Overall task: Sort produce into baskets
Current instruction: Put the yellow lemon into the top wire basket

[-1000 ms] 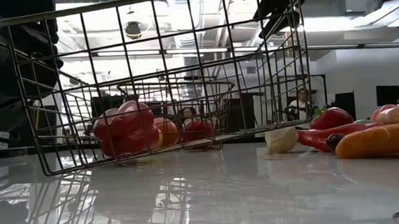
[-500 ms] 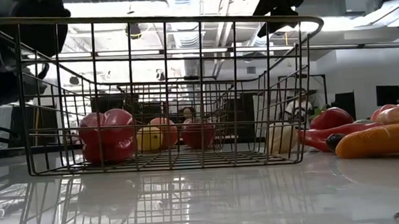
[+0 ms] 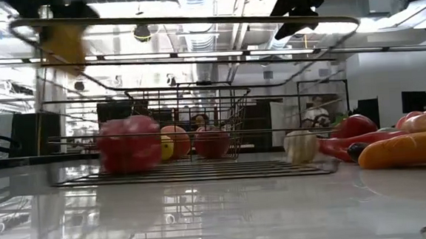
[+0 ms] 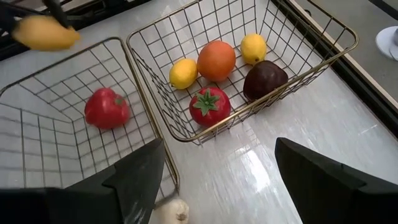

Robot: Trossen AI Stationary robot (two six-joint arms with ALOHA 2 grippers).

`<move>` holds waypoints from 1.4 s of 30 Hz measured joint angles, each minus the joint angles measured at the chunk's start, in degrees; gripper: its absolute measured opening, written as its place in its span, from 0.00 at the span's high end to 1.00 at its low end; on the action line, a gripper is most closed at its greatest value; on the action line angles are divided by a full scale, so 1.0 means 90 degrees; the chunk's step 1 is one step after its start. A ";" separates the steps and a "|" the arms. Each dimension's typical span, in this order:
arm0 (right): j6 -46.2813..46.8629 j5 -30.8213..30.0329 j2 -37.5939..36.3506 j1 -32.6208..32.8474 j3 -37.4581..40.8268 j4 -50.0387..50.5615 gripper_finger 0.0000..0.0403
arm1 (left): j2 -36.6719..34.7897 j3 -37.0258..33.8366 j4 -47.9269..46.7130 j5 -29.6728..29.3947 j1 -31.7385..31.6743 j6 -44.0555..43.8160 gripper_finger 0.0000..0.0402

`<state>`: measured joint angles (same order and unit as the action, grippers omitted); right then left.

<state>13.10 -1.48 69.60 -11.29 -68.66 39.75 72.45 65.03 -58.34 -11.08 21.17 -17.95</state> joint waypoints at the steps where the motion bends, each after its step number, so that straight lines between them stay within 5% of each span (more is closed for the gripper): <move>1: 0.0000 0.0000 0.0000 0.0001 0.0000 0.0005 0.18 | -0.0083 0.0118 0.0043 -0.0302 -0.0004 -0.0049 0.34; 7: -0.0006 0.0000 0.0000 -0.0005 0.0000 -0.0004 0.18 | -0.0233 0.0519 0.0179 -0.0514 -0.0191 -0.0091 0.34; 14: -0.0004 0.0000 0.0000 -0.0010 0.0000 -0.0121 0.18 | -0.0019 0.0562 0.2560 0.0252 -0.0813 -0.0247 0.34; 20: 0.0044 0.0005 0.0000 -0.0010 0.0000 -0.0187 0.18 | 0.0220 0.0552 0.3020 0.1597 -0.1558 -0.1344 0.34; 26: 0.0049 0.0010 0.0000 0.0004 0.0000 -0.0258 0.18 | 0.0271 0.0552 0.3264 0.1998 -0.2553 -0.2872 0.34; 34: 0.0251 0.0202 0.0000 0.0002 0.0000 -0.0316 0.18 | 0.0416 0.0543 0.3470 0.4196 -0.4067 -0.5382 0.34; 42: 0.0758 0.0543 0.0000 -0.0012 0.0000 -0.0306 0.18 | 0.0406 0.0554 0.3884 0.4701 -0.4705 -0.6031 0.34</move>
<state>19.93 3.41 69.60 -11.40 -68.66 36.99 76.10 70.02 -23.38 31.22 -21.18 -72.23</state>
